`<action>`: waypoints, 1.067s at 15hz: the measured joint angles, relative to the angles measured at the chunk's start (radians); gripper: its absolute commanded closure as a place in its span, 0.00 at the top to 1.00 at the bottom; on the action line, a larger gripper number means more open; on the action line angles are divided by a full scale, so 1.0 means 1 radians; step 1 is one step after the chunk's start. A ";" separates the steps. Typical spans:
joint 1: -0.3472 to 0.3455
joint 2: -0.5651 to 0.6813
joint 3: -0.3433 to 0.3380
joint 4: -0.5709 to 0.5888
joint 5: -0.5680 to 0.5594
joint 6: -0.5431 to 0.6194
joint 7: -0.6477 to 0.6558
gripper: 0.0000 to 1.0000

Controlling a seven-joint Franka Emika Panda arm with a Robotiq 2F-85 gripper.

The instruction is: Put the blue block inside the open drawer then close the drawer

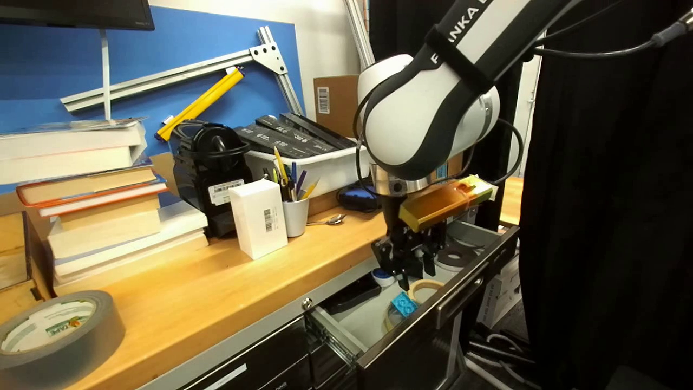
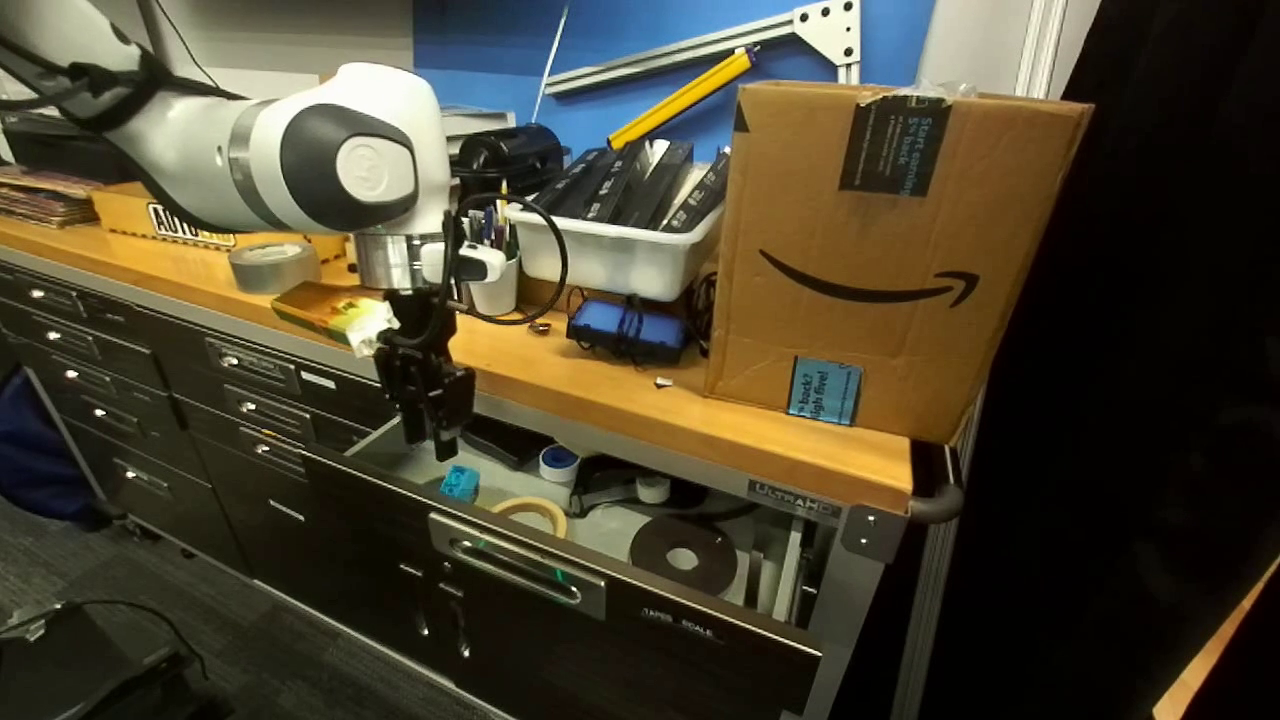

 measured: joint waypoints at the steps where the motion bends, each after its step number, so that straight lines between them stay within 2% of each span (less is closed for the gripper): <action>1: -0.001 -0.003 -0.001 -0.006 0.001 0.003 0.000 0.98; 6: -0.028 -0.016 -0.018 -0.055 0.001 -0.070 -0.034 1.00; 11: -0.045 0.024 -0.030 -0.108 0.003 -0.129 -0.129 1.00; 14: -0.043 0.087 -0.028 -0.111 0.003 -0.067 -0.085 1.00; 16: -0.039 0.121 -0.028 -0.113 -0.018 0.032 0.017 1.00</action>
